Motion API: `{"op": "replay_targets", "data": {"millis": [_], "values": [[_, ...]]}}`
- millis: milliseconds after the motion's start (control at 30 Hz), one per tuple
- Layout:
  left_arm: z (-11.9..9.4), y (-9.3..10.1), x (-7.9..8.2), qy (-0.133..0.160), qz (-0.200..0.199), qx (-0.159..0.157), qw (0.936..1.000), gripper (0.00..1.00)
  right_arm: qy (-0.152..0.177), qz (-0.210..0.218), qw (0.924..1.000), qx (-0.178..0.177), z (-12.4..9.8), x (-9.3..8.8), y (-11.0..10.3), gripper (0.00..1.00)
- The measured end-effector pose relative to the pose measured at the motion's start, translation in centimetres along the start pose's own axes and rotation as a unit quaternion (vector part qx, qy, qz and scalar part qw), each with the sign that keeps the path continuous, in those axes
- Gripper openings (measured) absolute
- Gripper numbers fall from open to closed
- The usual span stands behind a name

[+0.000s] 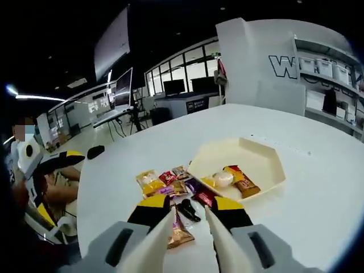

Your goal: Place the target food into the container with the food tongs after gripping and lifting it, then release it inside without dropping or visibly crushing the food.

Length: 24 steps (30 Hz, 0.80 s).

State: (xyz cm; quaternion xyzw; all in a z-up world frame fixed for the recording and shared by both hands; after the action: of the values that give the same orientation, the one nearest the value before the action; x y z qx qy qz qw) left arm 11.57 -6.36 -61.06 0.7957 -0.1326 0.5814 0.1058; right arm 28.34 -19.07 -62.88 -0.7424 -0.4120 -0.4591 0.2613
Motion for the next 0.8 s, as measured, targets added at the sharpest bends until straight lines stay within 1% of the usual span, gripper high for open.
{"op": "replay_targets", "data": {"millis": [133,400,667,800], "values": [[0.0,0.1,0.1,0.000,0.002,-0.001,1.0000,0.99,-0.007,-0.013,0.9997,0.018,0.6,-0.4,-1.0,0.24],[-0.2,-0.3,0.0,-0.001,0.002,0.003,1.0000,0.99,-0.017,-0.016,0.9990,0.039,1.6,-0.9,-2.4,0.25],[-0.3,-0.6,0.1,0.001,0.002,0.004,1.0000,0.99,-0.027,-0.016,0.9984,0.047,2.5,-1.6,-3.3,0.25],[-0.3,-0.7,0.2,0.001,0.003,0.006,1.0000,0.99,-0.034,-0.032,0.9980,0.042,3.0,-2.0,-3.4,0.25]]}}
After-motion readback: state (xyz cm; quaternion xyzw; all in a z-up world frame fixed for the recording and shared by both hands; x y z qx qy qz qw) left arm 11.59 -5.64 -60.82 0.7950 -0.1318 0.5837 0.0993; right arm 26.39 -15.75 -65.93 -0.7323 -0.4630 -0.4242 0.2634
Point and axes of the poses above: the point that each gripper's makers call its tool centre point, and the gripper's own axes: z roughly forward along the fingers, y roughly to its right, x roughly out of its top, the point moved 2 cm from there along -z, roughly backward along the fingers, and after that the axes turned 8 degrees about -z, right-handed, at the moved point
